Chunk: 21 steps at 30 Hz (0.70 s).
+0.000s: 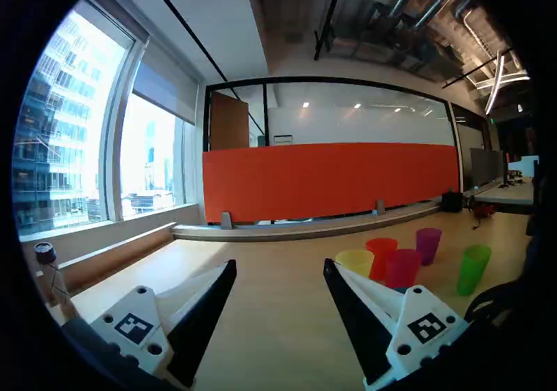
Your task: Pour water
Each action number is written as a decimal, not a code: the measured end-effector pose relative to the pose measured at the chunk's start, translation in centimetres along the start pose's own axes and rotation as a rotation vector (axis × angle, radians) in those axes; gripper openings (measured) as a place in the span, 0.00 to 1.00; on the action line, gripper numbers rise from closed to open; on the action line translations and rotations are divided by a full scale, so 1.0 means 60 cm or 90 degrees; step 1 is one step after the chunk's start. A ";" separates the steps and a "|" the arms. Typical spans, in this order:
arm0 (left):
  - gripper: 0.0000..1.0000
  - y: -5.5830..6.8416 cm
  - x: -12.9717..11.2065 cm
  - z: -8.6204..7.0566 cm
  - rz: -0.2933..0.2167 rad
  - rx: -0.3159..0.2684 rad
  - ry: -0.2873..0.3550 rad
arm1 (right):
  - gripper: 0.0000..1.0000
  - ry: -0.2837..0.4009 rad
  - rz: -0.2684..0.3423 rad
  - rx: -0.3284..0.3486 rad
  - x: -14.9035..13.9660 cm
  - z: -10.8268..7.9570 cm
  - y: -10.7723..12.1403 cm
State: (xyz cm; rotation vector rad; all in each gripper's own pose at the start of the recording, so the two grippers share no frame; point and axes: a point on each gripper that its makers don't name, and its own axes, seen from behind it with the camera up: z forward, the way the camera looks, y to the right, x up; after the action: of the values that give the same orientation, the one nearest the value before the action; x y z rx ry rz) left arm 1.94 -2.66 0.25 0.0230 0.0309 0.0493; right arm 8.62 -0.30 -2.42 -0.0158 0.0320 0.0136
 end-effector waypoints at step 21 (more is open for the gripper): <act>0.93 0.020 -0.028 0.000 -0.033 0.004 -0.015 | 0.99 -0.005 -0.003 -0.003 0.003 0.000 0.003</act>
State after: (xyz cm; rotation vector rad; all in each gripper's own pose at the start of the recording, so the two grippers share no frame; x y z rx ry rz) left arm 0.22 -1.54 0.34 0.0286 0.0077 -0.0027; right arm 8.79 -0.10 -2.41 -0.0205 0.0247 0.0089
